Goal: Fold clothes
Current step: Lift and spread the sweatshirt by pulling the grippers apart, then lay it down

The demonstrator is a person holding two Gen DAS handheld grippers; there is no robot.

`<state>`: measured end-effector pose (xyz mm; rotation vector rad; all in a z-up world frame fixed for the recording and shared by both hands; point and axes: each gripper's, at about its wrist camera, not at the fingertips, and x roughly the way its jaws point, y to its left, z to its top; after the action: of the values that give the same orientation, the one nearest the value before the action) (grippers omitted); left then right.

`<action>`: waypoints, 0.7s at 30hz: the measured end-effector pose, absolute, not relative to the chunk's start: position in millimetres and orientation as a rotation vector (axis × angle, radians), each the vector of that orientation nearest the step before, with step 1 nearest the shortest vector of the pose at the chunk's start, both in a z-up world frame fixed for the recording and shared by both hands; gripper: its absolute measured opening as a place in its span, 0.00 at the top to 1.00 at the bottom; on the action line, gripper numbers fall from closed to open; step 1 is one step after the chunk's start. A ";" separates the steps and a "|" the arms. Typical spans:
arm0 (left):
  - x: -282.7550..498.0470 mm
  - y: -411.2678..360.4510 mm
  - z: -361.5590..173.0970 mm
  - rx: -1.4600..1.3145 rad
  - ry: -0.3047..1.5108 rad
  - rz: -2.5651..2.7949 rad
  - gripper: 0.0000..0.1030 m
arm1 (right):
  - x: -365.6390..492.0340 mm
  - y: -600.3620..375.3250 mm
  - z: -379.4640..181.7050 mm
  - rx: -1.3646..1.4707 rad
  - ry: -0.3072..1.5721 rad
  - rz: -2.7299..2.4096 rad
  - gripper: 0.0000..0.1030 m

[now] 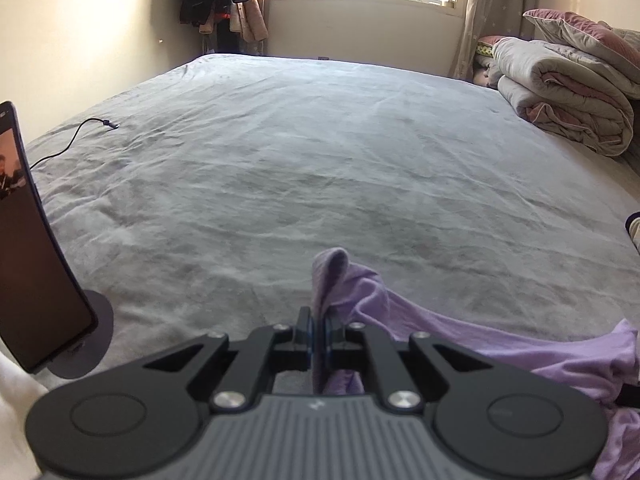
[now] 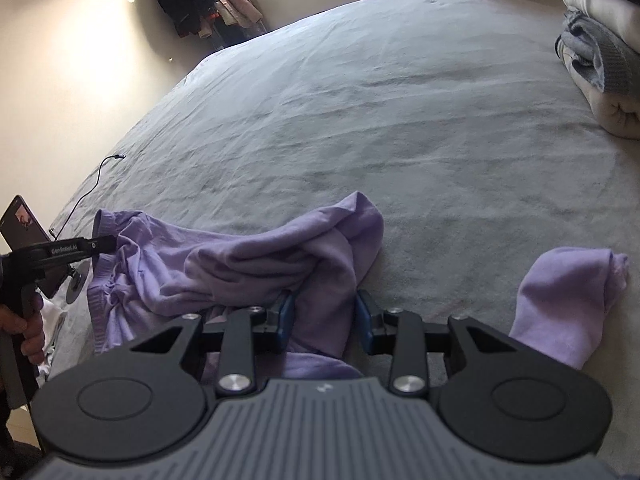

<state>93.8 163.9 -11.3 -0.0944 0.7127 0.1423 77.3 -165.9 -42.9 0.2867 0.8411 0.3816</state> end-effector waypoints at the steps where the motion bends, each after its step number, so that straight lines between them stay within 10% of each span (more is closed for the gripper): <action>1: 93.6 164.7 -10.9 -0.107 0.710 0.136 0.95 | 76.7 -164.6 -43.4 0.280 0.838 0.378 0.78; 5: 92.7 167.7 -9.3 -0.159 0.697 0.108 0.95 | 75.8 -166.9 -41.3 0.267 0.818 0.334 0.91; 21: 115.9 151.1 10.3 -0.096 0.752 0.081 0.95 | 88.4 -200.4 13.0 0.091 0.681 0.103 0.94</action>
<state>115.9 151.1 10.3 -0.0965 0.7520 0.0813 88.4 -200.4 13.0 0.0911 0.6807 0.1032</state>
